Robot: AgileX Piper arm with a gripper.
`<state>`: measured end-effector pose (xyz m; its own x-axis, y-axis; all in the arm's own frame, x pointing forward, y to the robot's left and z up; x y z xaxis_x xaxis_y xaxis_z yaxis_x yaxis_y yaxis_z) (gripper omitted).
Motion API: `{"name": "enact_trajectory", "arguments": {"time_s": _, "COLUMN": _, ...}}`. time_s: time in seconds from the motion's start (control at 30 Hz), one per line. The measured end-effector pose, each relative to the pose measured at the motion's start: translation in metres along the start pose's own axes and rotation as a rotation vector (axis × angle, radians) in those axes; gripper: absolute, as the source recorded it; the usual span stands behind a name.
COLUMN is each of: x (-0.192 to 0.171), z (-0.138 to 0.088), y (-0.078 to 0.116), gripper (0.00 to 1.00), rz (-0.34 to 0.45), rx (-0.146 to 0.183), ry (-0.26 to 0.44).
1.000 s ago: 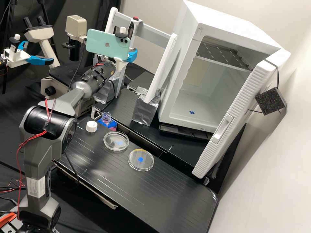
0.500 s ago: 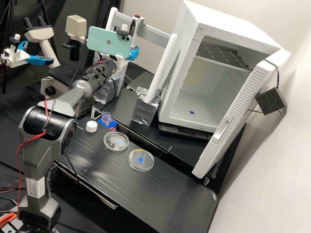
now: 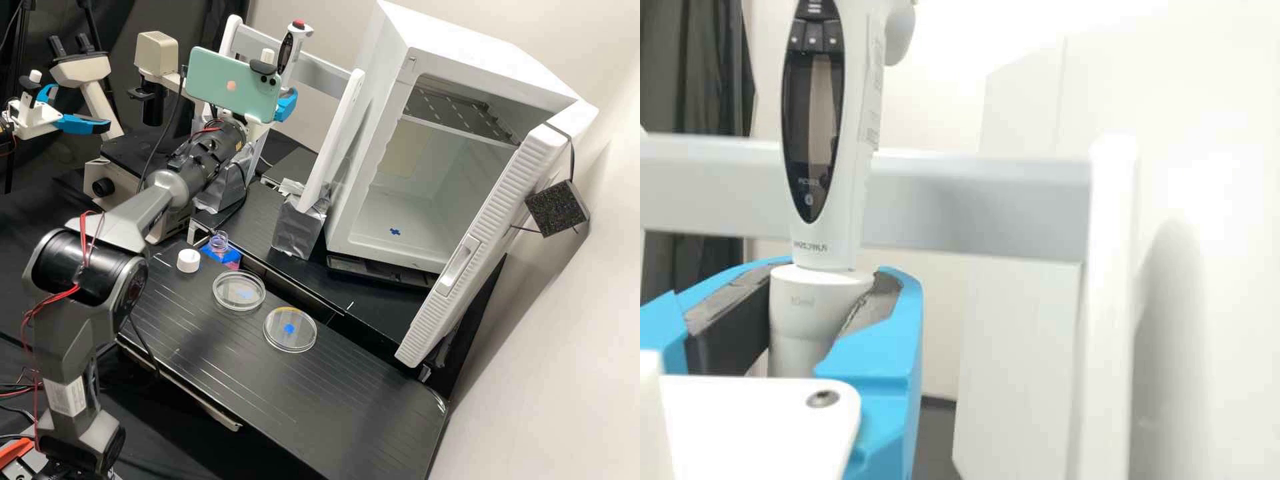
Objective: Use the pipette
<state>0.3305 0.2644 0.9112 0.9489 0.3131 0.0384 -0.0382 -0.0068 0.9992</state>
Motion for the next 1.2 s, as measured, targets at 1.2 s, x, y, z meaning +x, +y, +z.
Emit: {"name": "enact_trajectory", "arguments": {"time_s": 1.2, "x": -0.093, "z": 0.032, "y": -0.043, "gripper": 0.0, "rz": 0.06, "rx": 0.005, "ry": 0.056}}
